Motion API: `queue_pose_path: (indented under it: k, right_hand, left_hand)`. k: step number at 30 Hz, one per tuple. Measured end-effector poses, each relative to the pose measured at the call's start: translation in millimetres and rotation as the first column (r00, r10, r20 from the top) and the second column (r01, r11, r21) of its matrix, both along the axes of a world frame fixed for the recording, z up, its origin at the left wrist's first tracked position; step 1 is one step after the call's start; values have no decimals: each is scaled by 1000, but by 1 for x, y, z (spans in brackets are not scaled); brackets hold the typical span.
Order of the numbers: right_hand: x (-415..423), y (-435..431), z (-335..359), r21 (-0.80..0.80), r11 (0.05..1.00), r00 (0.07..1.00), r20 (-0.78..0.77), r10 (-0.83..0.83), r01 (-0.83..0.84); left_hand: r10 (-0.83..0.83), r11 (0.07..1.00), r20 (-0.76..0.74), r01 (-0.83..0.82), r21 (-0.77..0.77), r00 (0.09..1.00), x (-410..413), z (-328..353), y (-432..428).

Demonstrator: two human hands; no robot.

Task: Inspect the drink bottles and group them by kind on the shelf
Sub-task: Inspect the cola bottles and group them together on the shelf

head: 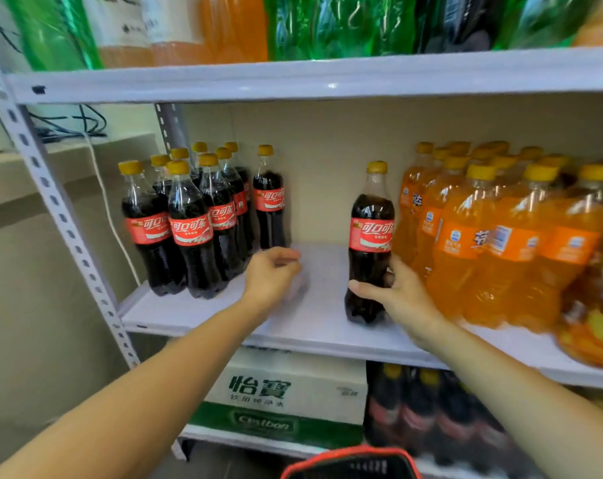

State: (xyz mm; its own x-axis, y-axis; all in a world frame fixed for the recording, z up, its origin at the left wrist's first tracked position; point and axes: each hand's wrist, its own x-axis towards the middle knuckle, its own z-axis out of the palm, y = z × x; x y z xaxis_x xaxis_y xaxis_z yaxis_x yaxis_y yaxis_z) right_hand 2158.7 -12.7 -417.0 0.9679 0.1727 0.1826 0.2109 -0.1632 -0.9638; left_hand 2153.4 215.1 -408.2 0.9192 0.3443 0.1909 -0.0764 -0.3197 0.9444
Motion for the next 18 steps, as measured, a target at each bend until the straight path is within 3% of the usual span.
queue_pose_path:
  k: [8,14,18]
  right_hand:
    - [-105,-15,-4,10,1000,1000,0,23,-23]
    - [-141,-12,-15,-92,996,997,70,12,-6]
    - [-146,-12,-27,-170,985,996,86,23,-8]
  left_hand:
    - [-406,902,59,410,-137,912,-101,33,-48]
    - [-367,921,143,380,-79,919,-138,23,-69]
    - [-349,920,138,368,-139,927,-140,10,-66]
